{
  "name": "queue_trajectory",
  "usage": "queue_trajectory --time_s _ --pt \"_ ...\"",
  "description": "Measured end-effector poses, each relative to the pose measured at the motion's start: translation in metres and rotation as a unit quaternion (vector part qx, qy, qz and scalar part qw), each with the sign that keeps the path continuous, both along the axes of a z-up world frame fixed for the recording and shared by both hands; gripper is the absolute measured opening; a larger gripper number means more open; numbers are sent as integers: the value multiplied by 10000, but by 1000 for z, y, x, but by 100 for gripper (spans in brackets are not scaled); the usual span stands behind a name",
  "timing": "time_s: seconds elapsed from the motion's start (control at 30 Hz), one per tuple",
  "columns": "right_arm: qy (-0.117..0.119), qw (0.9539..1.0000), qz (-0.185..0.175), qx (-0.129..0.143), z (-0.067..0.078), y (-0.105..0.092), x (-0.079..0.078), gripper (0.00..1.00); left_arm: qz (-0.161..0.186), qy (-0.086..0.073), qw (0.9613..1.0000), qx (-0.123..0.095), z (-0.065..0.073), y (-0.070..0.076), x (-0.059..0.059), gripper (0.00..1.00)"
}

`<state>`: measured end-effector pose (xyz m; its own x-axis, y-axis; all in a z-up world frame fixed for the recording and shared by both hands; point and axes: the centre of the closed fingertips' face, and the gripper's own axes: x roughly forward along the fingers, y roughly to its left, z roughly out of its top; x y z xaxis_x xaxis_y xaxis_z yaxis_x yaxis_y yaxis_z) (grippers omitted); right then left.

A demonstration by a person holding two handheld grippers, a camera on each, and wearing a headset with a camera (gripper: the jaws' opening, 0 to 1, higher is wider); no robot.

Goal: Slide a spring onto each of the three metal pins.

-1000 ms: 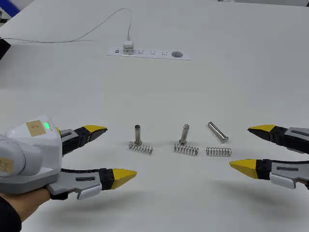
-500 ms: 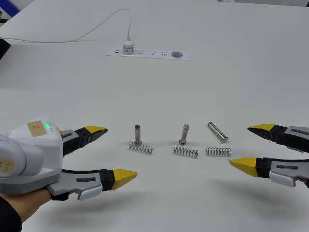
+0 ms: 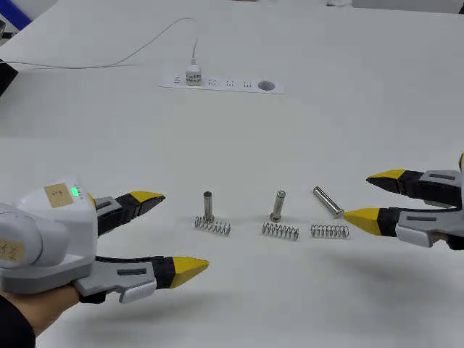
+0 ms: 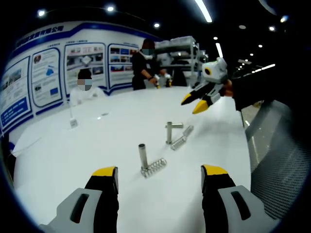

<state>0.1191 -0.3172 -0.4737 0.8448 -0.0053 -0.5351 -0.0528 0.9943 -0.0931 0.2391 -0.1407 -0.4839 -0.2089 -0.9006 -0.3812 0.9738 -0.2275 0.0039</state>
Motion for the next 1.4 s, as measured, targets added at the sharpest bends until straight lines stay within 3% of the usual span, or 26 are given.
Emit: queue_trajectory --time_s 0.07,0.5,0.97,1.4 --pt "162 9999 -36 -49 -5 -4 5 44 -9 -2 10000 5 0 0 0 70" --pt "614 9971 -446 106 -27 -20 35 31 0 -25 10000 39 -3 1 -1 70" --pt "1191 9897 -788 124 -52 -24 49 23 -13 -7 10000 65 -6 1 -2 69" --pt "1419 9847 -956 321 -64 -25 51 15 0 3 10000 98 -8 2 0 69"
